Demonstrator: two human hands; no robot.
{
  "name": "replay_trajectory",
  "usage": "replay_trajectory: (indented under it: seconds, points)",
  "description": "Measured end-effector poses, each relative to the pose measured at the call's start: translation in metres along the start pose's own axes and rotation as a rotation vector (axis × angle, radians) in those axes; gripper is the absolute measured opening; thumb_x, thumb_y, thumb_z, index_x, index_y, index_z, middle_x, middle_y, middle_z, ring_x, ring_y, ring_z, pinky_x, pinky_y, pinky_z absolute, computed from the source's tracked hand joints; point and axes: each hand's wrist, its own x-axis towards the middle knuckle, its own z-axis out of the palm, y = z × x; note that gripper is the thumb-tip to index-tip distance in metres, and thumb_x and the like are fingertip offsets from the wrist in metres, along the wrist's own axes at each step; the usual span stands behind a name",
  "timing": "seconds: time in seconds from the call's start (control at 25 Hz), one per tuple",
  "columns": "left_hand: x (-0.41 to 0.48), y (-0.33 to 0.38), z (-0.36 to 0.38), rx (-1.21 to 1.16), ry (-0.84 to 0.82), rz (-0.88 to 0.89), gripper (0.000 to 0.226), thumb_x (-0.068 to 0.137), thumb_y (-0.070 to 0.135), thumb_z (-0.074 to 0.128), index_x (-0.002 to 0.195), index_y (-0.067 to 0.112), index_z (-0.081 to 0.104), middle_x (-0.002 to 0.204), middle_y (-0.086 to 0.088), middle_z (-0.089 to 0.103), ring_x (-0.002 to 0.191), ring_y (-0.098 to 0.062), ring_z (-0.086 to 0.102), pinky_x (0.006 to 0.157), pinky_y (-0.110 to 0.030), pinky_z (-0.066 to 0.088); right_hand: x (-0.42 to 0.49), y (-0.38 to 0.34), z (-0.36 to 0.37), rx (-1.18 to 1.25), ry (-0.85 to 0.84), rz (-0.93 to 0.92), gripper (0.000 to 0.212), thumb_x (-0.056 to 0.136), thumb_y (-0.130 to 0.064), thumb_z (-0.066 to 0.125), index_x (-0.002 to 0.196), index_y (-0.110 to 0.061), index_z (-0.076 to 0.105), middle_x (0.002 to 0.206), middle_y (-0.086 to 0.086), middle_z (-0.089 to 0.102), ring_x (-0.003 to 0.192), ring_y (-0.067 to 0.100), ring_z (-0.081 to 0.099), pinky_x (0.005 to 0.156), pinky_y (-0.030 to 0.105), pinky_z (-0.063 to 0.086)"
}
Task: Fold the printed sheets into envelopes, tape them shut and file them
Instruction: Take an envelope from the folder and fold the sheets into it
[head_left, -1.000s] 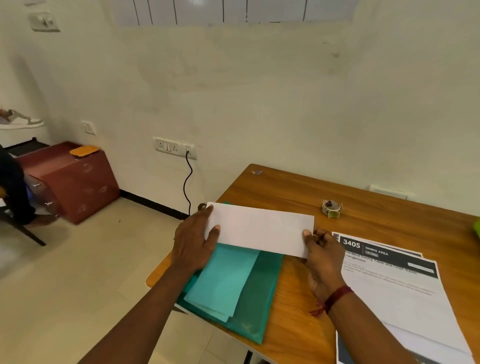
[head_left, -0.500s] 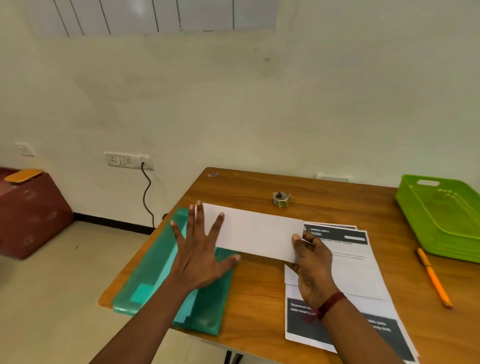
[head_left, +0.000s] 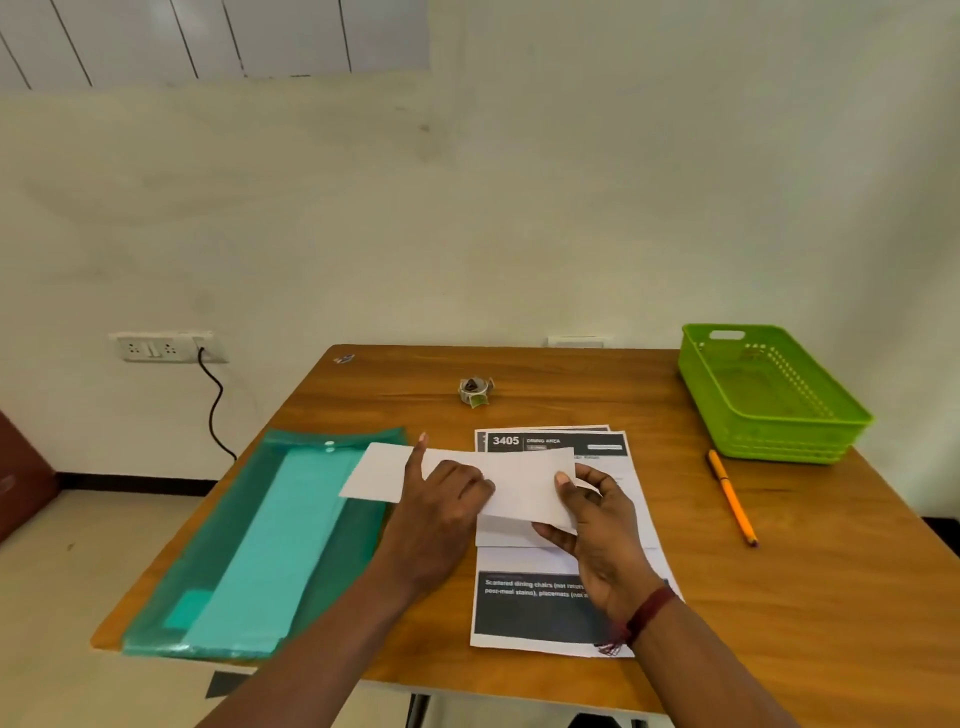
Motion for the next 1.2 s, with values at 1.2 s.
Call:
replay_trajectory:
  seconds: [1.2]
  points:
    - [0.043, -0.028, -0.047, -0.162, -0.387, -0.069, 0.063, 0.094, 0.053, 0.050, 0.146, 0.036, 0.020, 0.136, 0.004, 0.050, 0.109, -0.019, 0.057, 0.099, -0.042, 0.041, -0.022, -0.026, -0.027, -0.487, -0.248, -0.271, 0.022, 0.102, -0.019, 0.049, 0.111, -0.017, 0.069, 0.106, 0.000, 0.074, 0.098, 0.020, 0.070, 0.072, 0.038, 0.060]
